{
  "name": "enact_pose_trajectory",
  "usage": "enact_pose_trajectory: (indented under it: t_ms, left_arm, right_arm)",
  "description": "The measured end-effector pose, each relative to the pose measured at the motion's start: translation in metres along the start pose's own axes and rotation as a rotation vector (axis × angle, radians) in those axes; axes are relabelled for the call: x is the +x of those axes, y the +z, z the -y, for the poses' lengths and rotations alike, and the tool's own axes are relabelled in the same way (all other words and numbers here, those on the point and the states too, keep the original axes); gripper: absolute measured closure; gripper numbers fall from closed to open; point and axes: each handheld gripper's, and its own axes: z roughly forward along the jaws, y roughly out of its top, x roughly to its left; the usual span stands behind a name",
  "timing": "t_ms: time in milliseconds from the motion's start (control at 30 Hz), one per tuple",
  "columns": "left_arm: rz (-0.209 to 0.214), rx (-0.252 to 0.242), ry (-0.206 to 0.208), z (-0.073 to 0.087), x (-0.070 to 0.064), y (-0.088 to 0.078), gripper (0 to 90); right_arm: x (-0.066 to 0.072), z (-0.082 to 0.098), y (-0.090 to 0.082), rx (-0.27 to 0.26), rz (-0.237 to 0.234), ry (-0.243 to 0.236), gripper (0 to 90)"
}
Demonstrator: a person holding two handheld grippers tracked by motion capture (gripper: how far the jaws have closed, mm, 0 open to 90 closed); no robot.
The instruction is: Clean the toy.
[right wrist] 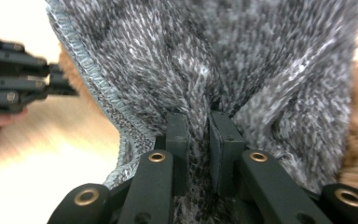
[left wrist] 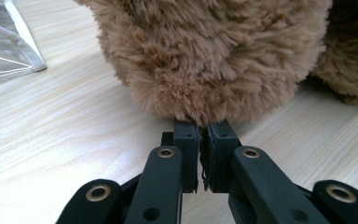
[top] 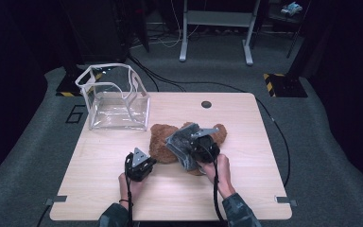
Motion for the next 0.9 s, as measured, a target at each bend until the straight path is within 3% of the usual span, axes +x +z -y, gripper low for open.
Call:
enact_pose_trajectory:
  t_ms: [133, 433, 733, 833, 900]
  left_arm:
    - [0.0, -0.001, -0.002, 0.0, 0.0, 0.0, 85.1]
    - [0.002, 0.003, 0.0, 0.0, 0.0, 0.0, 85.1]
    - [-0.001, 0.002, 0.0, 0.0, 0.0, 0.0, 85.2]
    - [-0.005, -0.017, -0.009, 0.001, 0.0, 0.0, 85.2]
    - [-0.005, -0.015, -0.007, 0.001, 0.0, 0.0, 85.2]
  right_arm:
    - [0.009, 0.007, 0.004, 0.019, 0.007, -0.019, 80.4]
    - [0.001, 0.033, 0.009, 0.058, -0.045, 0.044, 80.8]
    - [0.001, 0.044, 0.016, 0.096, -0.091, 0.048, 80.5]
    - [-0.001, 0.039, 0.0, 0.048, -0.072, 0.033, 80.5]
    - [-0.003, 0.033, -0.013, 0.004, -0.032, 0.028, 80.5]
